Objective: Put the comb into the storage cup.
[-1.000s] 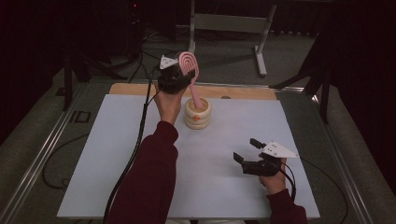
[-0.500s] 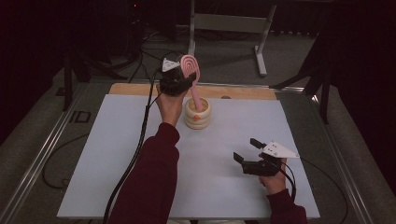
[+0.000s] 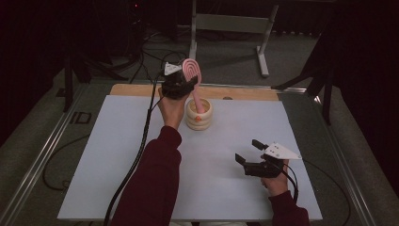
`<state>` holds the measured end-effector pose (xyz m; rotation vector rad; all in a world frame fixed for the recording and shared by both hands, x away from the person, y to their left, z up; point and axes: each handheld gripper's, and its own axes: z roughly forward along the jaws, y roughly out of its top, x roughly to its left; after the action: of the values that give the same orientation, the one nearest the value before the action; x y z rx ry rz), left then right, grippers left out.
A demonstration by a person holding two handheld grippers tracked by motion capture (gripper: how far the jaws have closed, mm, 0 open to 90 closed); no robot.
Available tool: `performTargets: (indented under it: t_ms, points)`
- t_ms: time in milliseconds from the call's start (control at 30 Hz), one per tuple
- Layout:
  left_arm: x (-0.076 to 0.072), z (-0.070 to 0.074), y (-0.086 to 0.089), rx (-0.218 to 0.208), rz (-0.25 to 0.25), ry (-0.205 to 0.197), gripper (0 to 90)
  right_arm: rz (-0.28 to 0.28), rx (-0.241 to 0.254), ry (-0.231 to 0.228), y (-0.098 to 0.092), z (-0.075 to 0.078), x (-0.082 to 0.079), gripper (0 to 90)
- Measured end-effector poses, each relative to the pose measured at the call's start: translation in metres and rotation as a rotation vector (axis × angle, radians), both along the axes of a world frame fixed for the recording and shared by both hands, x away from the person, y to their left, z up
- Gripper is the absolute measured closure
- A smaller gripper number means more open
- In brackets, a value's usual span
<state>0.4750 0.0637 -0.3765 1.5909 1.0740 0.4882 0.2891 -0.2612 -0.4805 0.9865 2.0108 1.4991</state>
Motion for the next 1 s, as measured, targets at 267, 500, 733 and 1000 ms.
performTargets:
  t_ms: [267,500,733,1000]
  points:
    - [0.000,-0.005,0.000,0.004,0.006,0.009,64.3,0.002,0.002,0.001,0.000,0.000,0.000,9.6]
    - [0.000,-0.008,-0.004,0.019,0.006,0.010,64.3,0.000,0.002,0.002,0.000,0.000,0.000,9.6]
    - [0.000,-0.011,-0.007,0.025,0.006,0.010,64.3,0.001,0.003,0.001,0.000,0.000,0.000,9.6]
    - [0.000,-0.015,-0.010,0.022,0.007,0.014,64.2,0.001,0.004,0.001,0.000,0.000,0.000,9.6]
